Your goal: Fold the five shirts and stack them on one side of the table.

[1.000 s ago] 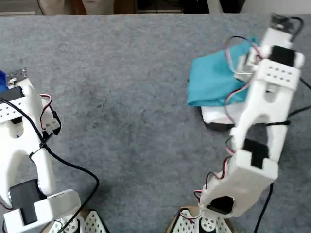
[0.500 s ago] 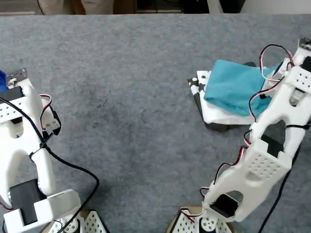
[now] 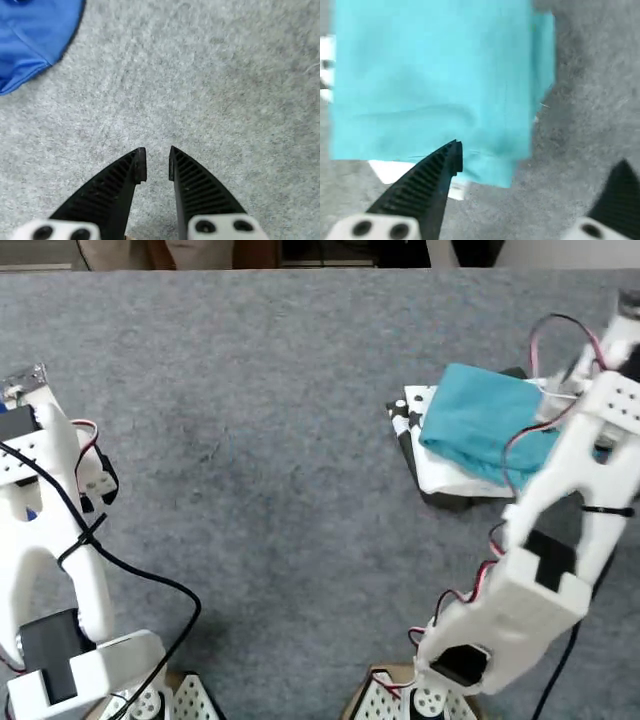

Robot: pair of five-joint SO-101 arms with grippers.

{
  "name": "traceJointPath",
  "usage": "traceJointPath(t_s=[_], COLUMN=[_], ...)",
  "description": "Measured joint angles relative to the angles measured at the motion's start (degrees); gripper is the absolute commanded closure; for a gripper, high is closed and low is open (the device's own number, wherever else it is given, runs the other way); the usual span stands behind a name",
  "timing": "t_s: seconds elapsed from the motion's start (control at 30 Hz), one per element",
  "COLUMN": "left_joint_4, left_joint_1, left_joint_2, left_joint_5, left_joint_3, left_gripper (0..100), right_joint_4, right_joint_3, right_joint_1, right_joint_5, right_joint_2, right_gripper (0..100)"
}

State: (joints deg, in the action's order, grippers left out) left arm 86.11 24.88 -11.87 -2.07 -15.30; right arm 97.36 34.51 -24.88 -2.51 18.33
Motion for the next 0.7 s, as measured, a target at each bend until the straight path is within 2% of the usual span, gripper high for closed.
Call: traceJointPath(t_s=[0.07, 0.17, 0.27, 0.37, 0.5, 0.7], left_joint_4=[0.0, 0.0, 1.1, 3.1, 4.1, 4.1], left_joint_1=[0.0, 0.0, 0.0, 0.0, 0.4, 5.3], left_joint_2=[0.0, 0.0, 0.0, 0.0, 0.0, 0.0], left_joint_5=[0.0, 0.0, 0.0, 0.0, -1.1, -5.1], left_joint_3=[0.4, 0.4, 0.7, 2.2, 3.9, 7.1], left_gripper=[91, 91, 91, 91, 91, 91], right_joint_4=[0.0, -1.9, -6.4, -10.5, -11.1, -9.5], right_joint_3=[0.0, 0.0, 0.0, 0.0, 0.0, 0.4], right_joint_1=[3.8, 10.1, 14.0, 15.6, 16.7, 16.5], right_joint_5=[-2.0, -3.8, -6.9, -10.0, -11.3, -12.7], right_joint_2=[-1.1, -1.1, 0.1, 5.5, 15.1, 26.4], right_gripper=[99.8, 93.8, 96.1, 99.8, 99.6, 99.6])
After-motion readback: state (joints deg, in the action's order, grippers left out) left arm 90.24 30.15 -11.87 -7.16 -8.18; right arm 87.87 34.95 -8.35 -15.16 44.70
